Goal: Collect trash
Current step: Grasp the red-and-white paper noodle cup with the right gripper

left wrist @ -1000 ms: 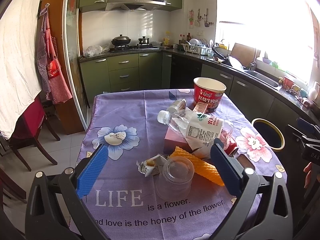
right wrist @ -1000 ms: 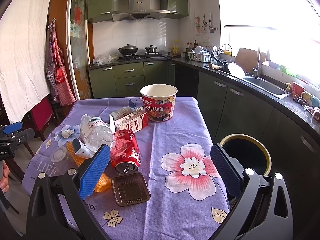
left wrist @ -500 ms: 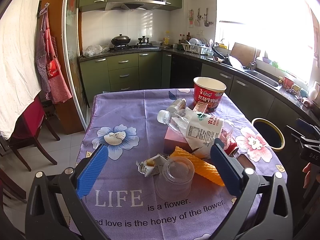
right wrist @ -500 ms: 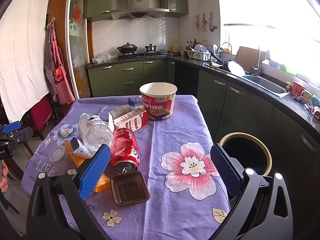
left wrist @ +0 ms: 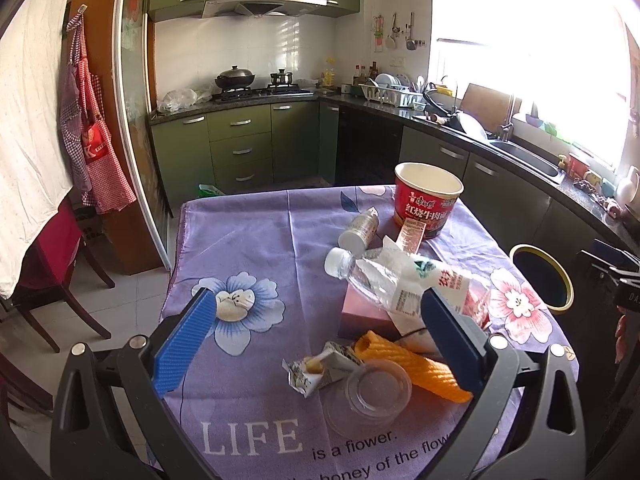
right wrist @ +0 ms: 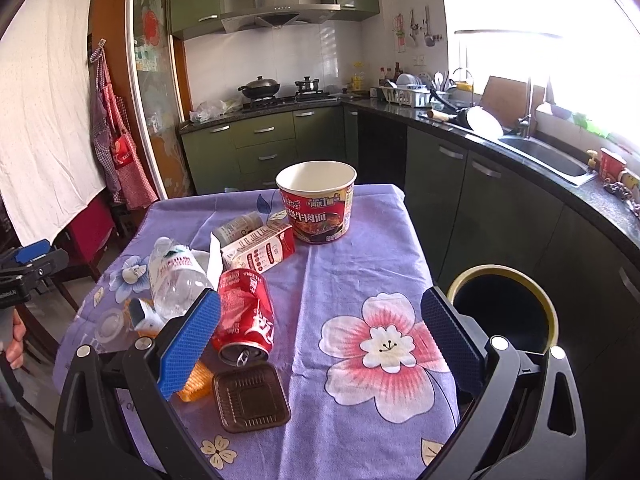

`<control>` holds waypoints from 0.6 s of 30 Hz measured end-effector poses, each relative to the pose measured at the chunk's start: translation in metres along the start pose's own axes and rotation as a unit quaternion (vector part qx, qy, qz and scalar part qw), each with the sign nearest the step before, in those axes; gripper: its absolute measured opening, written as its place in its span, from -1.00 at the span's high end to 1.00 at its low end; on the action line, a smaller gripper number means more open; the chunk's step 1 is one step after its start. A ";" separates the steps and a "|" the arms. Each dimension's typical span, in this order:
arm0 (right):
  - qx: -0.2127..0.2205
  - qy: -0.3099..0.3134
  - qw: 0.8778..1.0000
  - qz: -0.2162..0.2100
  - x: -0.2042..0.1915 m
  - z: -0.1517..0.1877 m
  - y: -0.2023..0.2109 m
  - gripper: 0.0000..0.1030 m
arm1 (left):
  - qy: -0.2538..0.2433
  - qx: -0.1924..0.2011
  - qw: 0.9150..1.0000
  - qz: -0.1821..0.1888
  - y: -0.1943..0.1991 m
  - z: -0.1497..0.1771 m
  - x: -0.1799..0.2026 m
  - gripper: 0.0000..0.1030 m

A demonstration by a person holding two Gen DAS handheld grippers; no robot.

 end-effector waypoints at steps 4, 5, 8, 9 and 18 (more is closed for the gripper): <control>-0.043 -0.009 0.999 -0.027 0.009 -0.054 -0.040 -0.92 | -0.003 0.000 1.000 -0.002 -0.027 -0.028 -0.017 -0.89; -0.057 -0.008 0.998 -0.026 0.010 -0.069 -0.054 -0.92 | -0.001 0.000 1.000 -0.002 -0.035 -0.035 -0.021 -0.89; -0.111 -0.010 0.994 -0.024 0.014 -0.108 -0.102 -0.78 | 0.002 -0.006 1.000 0.003 -0.062 -0.051 -0.032 -0.89; -0.132 -0.010 0.991 -0.019 0.015 -0.117 -0.119 -0.74 | 0.003 -0.007 1.000 0.001 -0.071 -0.055 -0.036 -0.89; -0.307 -0.032 0.951 0.031 0.034 -0.140 -0.280 -0.06 | 0.011 -0.041 0.999 0.017 -0.135 -0.050 -0.048 -0.89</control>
Point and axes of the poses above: each gripper's, at about its wrist camera, not at the fingertips, and y roughly against the way its jaws point, x to its right, z to its underside, the point moved 6 cm from there along -y, roughly the way its jaws point, and after that the axes turned 7 degrees about z, right-handed, at the moved point
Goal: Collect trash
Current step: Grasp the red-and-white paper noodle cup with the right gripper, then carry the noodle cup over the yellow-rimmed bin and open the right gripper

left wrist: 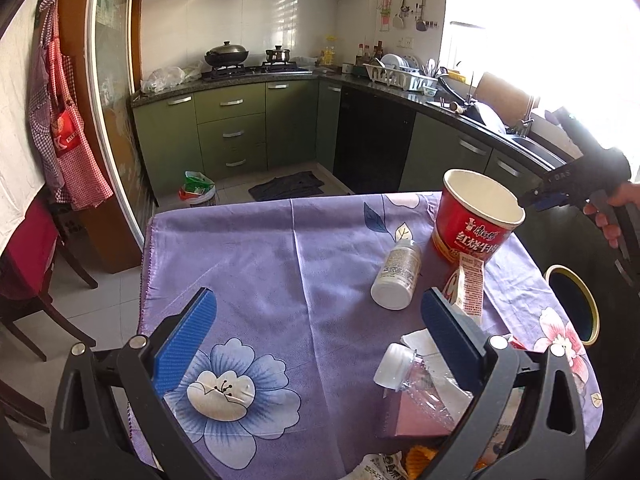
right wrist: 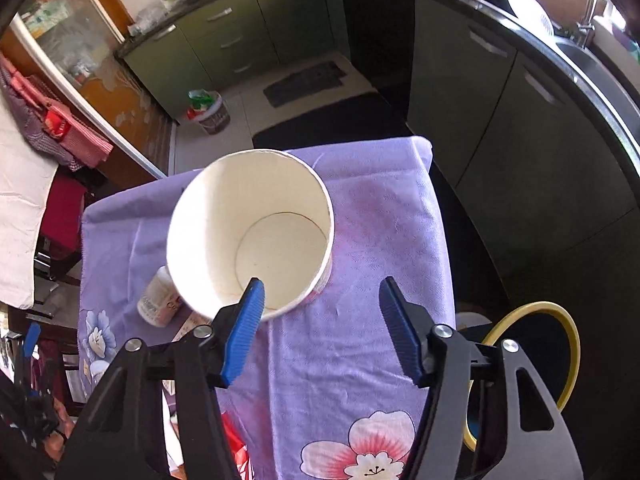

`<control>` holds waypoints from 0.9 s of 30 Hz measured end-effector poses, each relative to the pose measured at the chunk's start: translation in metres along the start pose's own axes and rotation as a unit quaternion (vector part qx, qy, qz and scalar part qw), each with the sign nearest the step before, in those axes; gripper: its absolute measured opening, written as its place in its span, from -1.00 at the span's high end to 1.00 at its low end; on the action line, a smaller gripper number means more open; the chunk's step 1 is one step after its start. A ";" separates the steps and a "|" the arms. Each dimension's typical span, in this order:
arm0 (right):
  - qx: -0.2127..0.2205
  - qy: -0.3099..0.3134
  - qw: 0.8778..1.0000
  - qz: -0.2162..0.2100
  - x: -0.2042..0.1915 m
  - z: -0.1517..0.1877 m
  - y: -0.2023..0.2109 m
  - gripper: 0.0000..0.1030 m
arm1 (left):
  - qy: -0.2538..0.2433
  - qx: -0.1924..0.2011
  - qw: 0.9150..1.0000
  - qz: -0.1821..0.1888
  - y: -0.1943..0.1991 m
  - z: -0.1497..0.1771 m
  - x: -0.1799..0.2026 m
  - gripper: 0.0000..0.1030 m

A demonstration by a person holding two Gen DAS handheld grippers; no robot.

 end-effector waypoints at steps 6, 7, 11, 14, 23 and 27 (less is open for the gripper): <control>-0.056 -0.011 0.998 0.002 0.001 -0.017 -0.049 0.41 | 0.004 -0.013 1.000 0.006 -0.020 0.003 -0.007 -0.89; -0.061 -0.010 0.998 0.006 0.001 -0.019 -0.055 0.46 | 0.005 -0.015 1.000 0.009 -0.022 0.003 -0.008 -0.89; -0.074 -0.010 0.997 0.016 -0.003 -0.019 -0.062 0.86 | 0.004 -0.017 1.000 0.015 -0.026 0.005 -0.007 -0.89; -0.073 -0.011 0.997 0.014 -0.004 -0.021 -0.063 0.91 | 0.006 -0.021 1.000 0.020 -0.030 0.006 -0.008 -0.89; -0.021 -0.049 0.999 0.004 0.056 0.002 0.014 0.91 | 0.009 -0.015 1.000 0.024 -0.023 0.005 -0.006 -0.89; -0.003 -0.115 0.993 0.032 0.149 0.042 0.056 0.91 | 0.003 -0.011 1.000 0.028 -0.019 0.003 -0.001 -0.89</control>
Point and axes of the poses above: each gripper's, at about its wrist camera, not at the fingertips, and y roughly against the way its jaws point, x to its right, z to its underside, the point moved 6 cm from there along -y, roughly the way its jaws point, and after that the axes turned 7 degrees about z, right-handed, at the moved point
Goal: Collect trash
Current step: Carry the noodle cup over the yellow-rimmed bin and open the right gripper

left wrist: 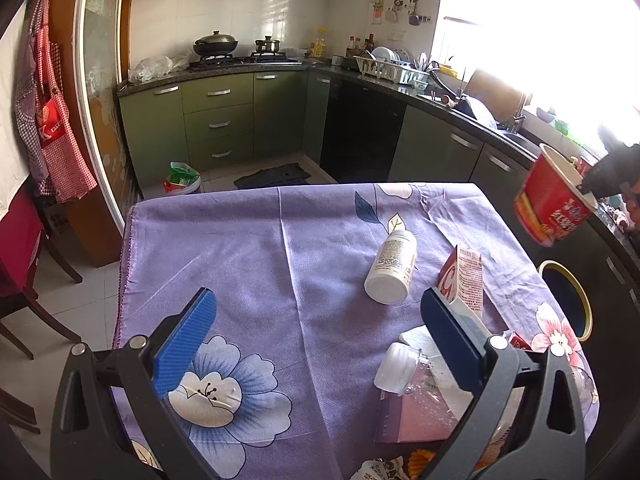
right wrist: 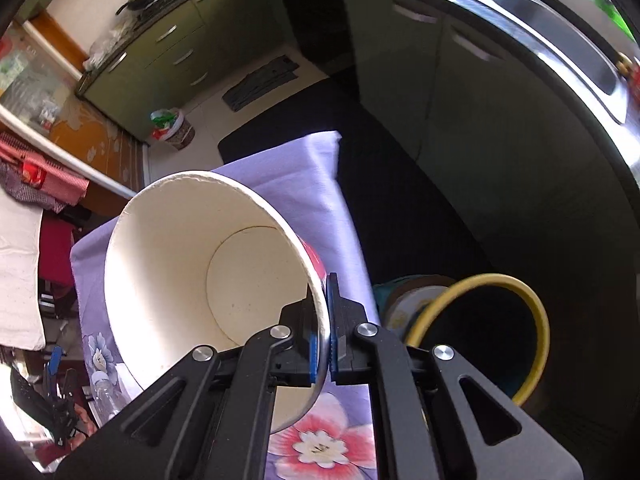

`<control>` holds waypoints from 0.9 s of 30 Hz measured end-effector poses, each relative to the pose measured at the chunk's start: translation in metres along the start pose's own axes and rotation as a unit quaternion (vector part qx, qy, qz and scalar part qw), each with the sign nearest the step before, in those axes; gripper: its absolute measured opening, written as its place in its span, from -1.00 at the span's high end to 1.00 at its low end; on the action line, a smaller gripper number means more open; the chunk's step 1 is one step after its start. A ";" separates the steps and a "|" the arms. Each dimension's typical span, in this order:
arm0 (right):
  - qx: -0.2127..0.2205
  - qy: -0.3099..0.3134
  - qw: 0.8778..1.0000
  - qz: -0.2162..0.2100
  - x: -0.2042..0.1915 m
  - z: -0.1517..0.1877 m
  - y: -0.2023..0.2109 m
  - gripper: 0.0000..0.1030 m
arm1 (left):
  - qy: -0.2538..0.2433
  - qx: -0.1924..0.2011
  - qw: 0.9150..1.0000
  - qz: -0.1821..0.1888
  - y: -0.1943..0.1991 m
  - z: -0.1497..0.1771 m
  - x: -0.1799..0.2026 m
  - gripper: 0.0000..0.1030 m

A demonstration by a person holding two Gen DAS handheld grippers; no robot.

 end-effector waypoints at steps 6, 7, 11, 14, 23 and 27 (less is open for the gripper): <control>-0.041 -0.103 0.993 0.038 0.140 0.048 -0.024 0.91 | -0.014 -0.002 1.000 0.007 0.004 -0.002 0.017 -0.89; -0.050 -0.112 0.992 0.040 0.153 0.055 -0.034 0.91 | -0.015 -0.003 1.000 0.008 0.004 -0.002 0.019 -0.89; -0.080 -0.134 0.986 0.055 0.186 0.072 -0.083 0.91 | -0.021 -0.012 1.000 0.017 0.005 -0.004 0.034 -0.89; -0.096 -0.147 0.983 0.047 0.196 0.078 -0.115 0.91 | -0.036 -0.019 0.999 0.015 0.007 -0.005 0.045 -0.89; -0.101 -0.146 0.983 0.051 0.205 0.082 -0.152 0.41 | -0.052 -0.041 0.997 0.029 0.006 -0.013 0.061 -0.89; -0.069 -0.141 0.987 0.027 0.201 0.085 -0.118 0.39 | -0.068 -0.056 0.995 0.052 -0.002 -0.017 0.072 -0.89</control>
Point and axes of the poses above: each gripper's, at about its wrist camera, not at the fingertips, and y roughly against the way its jaws point, x to its right, z to its underside, the point moved 6 cm from there along -y, roughly the way its jaws point, and after that the axes turned 7 degrees about z, right-handed, at the moved point
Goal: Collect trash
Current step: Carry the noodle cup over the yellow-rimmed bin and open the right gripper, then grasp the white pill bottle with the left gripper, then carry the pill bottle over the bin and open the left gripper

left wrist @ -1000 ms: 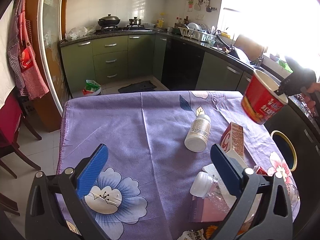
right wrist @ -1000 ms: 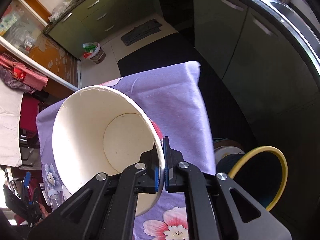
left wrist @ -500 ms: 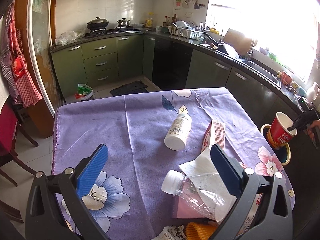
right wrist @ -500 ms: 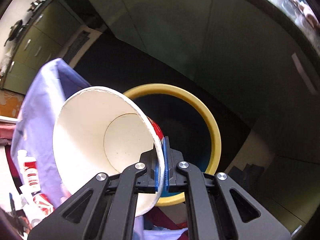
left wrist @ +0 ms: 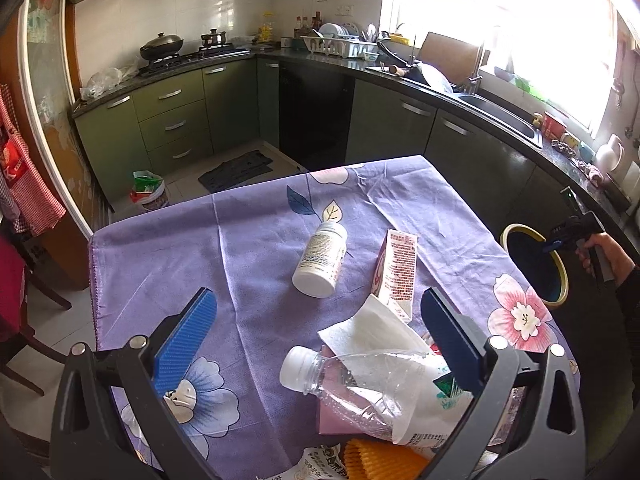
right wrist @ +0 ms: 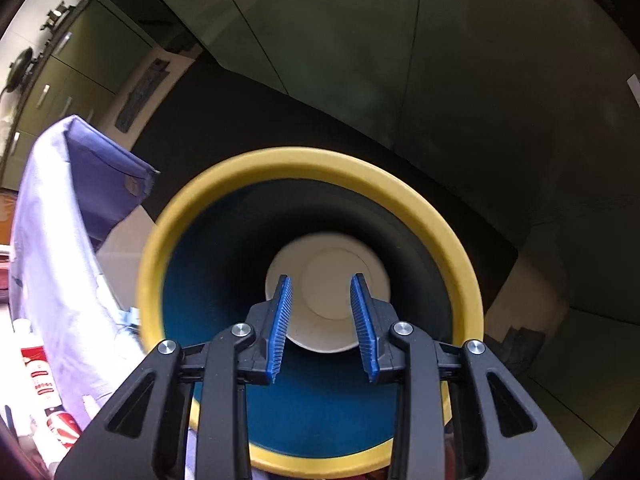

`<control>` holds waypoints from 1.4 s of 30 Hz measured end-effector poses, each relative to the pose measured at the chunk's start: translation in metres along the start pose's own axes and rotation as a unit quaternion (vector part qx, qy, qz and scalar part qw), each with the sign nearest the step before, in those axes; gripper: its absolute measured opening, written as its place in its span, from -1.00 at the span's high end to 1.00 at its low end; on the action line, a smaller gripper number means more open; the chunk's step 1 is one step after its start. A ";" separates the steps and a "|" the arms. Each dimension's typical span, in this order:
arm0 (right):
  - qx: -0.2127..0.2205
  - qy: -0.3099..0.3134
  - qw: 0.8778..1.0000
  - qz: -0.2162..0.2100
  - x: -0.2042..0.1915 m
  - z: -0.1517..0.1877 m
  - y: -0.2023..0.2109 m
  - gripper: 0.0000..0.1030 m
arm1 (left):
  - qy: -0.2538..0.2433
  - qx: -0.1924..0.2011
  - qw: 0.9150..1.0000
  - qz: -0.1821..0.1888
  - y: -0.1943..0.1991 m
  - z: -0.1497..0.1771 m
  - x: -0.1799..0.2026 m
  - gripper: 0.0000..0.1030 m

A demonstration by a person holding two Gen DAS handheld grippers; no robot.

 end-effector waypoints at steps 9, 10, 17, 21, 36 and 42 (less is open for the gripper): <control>0.033 0.069 0.996 -0.054 -0.040 0.040 0.060 0.33 | -0.045 -0.076 0.995 0.047 -0.056 -0.028 0.005 -0.89; 0.033 0.075 0.995 -0.057 -0.046 0.044 0.062 0.33 | -0.047 -0.094 0.993 0.051 -0.069 -0.031 0.004 -0.89; 0.033 0.111 0.991 -0.059 -0.081 0.063 0.071 0.29 | -0.052 -0.181 0.982 0.034 -0.141 -0.027 -0.016 -0.89; 0.031 0.119 0.991 -0.055 -0.089 0.067 0.073 0.29 | -0.053 -0.209 0.976 0.034 -0.163 -0.020 -0.021 -0.89; 0.011 0.136 0.989 -0.059 -0.115 0.066 0.035 0.29 | -0.065 -0.271 0.960 0.012 -0.191 -0.005 -0.029 -0.30; 0.012 0.137 0.988 -0.066 -0.112 0.070 0.034 0.29 | -0.070 -0.283 0.956 0.016 -0.192 -0.003 -0.028 0.12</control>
Point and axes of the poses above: each gripper's, at about its wrist camera, not at the fingertips, and y roughly against the way its jaws point, x to its right, z to its underside, the point moved 6 cm from there along -y, roughly the way its jaws point, and after that the axes turned 7 degrees about z, right-handed, at the moved point
